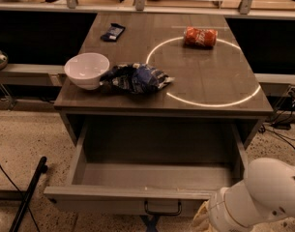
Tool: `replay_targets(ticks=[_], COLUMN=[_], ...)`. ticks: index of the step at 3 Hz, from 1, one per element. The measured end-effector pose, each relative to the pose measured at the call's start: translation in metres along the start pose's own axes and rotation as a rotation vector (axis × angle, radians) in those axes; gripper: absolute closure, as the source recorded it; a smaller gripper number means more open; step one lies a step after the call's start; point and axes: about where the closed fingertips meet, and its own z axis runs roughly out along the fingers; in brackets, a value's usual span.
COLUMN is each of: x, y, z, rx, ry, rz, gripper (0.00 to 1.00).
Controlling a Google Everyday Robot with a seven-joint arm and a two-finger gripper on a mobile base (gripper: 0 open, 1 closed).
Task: Close top drawer
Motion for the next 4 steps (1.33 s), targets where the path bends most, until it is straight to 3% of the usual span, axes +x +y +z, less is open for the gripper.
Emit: replay_targets(ticks=[2,4], x=[-0.001,-0.012], y=[-0.006,-0.049], z=[0.006,0.021], rx=[0.010,0.034], ry=[0.012,0.004], rz=[-0.003,-0.002], gripper=[1.00,1.00])
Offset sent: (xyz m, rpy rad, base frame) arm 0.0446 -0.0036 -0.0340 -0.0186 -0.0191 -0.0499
